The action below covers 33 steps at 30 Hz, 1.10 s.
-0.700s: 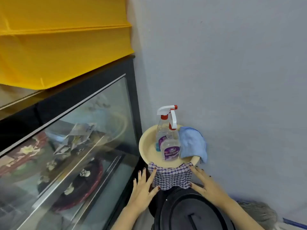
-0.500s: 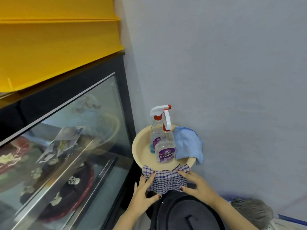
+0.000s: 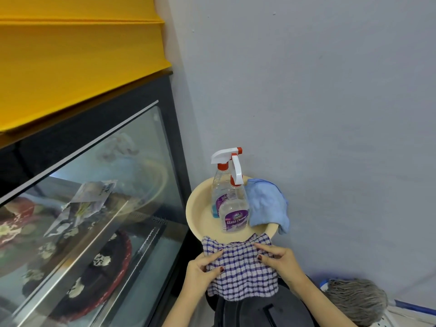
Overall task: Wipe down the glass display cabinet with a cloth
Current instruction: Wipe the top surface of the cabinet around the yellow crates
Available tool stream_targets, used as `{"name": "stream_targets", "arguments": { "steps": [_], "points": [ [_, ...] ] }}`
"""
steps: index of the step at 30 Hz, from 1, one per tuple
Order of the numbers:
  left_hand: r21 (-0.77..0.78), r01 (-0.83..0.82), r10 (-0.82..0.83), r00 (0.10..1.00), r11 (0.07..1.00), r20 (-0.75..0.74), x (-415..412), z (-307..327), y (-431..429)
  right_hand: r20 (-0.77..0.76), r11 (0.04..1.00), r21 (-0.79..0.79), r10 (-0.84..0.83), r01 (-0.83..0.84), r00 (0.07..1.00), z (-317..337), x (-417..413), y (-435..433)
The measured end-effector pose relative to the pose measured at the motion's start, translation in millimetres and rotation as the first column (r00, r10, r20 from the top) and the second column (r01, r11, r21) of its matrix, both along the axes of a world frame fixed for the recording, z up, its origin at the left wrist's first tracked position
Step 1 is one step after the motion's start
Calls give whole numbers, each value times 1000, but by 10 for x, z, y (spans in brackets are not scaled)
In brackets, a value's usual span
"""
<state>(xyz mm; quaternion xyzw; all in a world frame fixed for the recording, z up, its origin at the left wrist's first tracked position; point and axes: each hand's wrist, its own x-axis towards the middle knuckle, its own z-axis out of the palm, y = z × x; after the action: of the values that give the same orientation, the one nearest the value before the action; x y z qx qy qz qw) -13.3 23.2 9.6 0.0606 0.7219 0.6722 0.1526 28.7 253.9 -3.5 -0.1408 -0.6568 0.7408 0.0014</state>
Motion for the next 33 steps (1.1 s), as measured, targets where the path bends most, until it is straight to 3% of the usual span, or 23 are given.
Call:
{"name": "stream_targets", "arguments": {
  "steps": [10, 13, 18, 22, 28, 33],
  "points": [
    [320, -177, 83, 955, 931, 286, 111, 128, 1, 25, 999, 39, 11, -12, 1000, 154, 87, -26],
    [316, -179, 74, 945, 932, 318, 108, 179, -8, 10, 997, 69, 15, -16, 1000, 236, 76, -30],
    [189, -157, 131, 981, 969, 145, 97, 408, -17, -65, 970, 241, 46, -29, 997, 439, 97, -76],
    [138, -213, 221, 975, 967, -38, 115, 735, -3, -233, 915, 397, 27, 70, 972, 812, 139, -129],
    [95, -281, 296, 880, 955, -371, 218, 1411, -97, -499, 825, 484, -15, 293, 866, 1534, 301, -197],
    [9, -428, 357, 741, 904, -569, 364, 1991, -198, -597, 829, 449, 0, 334, 802, 2098, 407, -332]
  ]
}}
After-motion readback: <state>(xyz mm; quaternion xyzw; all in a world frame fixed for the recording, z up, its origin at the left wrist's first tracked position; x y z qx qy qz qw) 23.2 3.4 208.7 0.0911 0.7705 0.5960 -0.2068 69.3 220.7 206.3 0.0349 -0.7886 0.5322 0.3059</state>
